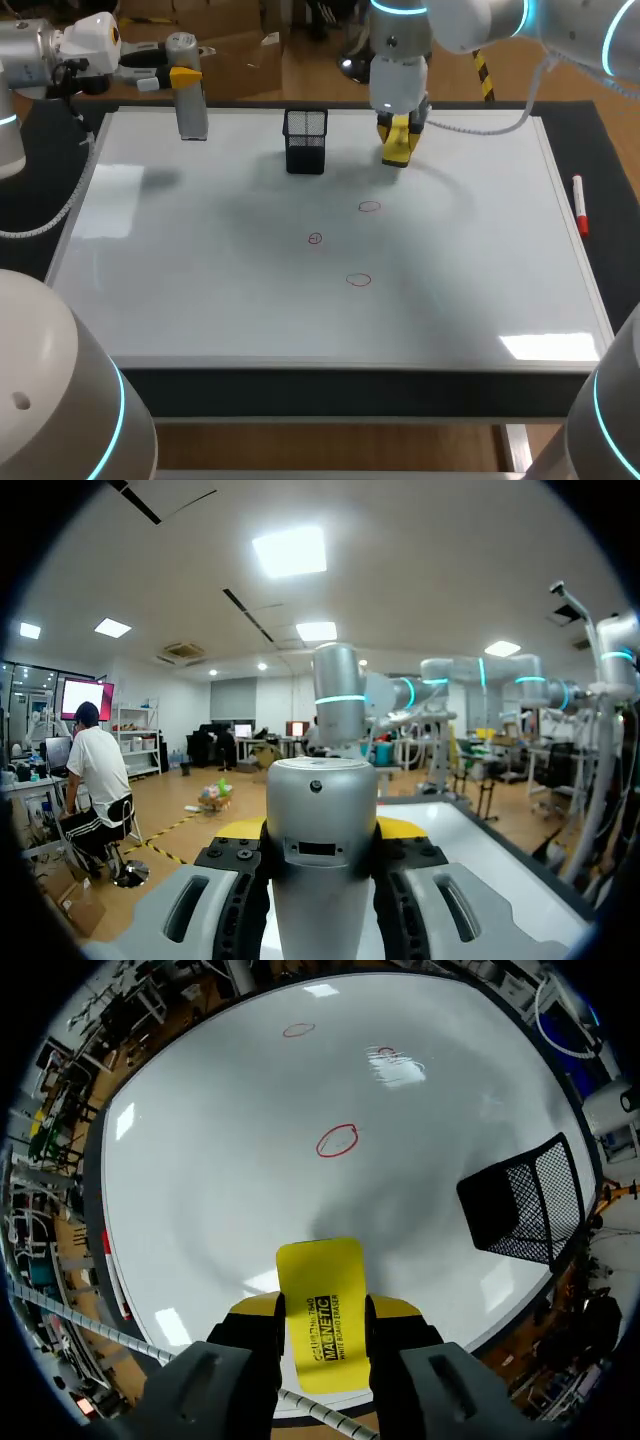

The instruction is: Pick up the inspection probe, press it on each red-marked spot on the whiteboard one by one, put down the probe, pick up the eraser, and wipe off all the red marks.

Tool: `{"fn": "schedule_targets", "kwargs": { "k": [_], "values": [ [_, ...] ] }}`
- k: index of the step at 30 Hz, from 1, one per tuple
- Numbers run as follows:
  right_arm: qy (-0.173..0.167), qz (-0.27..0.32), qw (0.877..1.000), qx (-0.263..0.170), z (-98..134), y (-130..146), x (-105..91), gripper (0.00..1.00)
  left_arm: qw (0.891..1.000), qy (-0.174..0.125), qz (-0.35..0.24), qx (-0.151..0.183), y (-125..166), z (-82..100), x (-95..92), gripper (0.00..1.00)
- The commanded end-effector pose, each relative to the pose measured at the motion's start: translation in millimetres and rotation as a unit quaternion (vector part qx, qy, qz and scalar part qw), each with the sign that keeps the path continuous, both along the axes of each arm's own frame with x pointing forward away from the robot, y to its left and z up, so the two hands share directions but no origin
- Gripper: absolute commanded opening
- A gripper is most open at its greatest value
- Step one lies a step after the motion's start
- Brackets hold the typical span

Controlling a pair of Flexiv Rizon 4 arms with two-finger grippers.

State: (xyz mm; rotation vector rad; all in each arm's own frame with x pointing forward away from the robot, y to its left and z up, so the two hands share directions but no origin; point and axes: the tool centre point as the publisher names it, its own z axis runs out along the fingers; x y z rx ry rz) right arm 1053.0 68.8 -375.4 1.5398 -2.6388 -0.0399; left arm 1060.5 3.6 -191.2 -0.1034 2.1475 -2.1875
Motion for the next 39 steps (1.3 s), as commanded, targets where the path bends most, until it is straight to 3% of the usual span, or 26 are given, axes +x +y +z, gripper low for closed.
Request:
{"fn": "schedule_targets", "kwargs": {
  "k": [1,8,25,39],
  "values": [
    [-0.034,-0.038,0.999,-0.006,19,-23,-24.7,0.00,1.000,0.001,-0.001,0.000,0,1.5,0.4,0.00],
    [-0.041,-0.116,0.992,0.001,18,-50,-49.6,0.00,1.000,0.001,-0.001,0.000,0,1.5,0.4,0.00],
    [-0.043,-0.241,0.969,0.024,12,-114,-108.0,0.00,1.000,0.001,-0.001,0.000,0,1.5,0.4,0.00],
    [-0.049,-0.277,0.959,0.036,5,-144,-131.3,0.00,1.000,0.001,-0.001,0.000,0,1.5,0.4,0.00]
  ]
}}
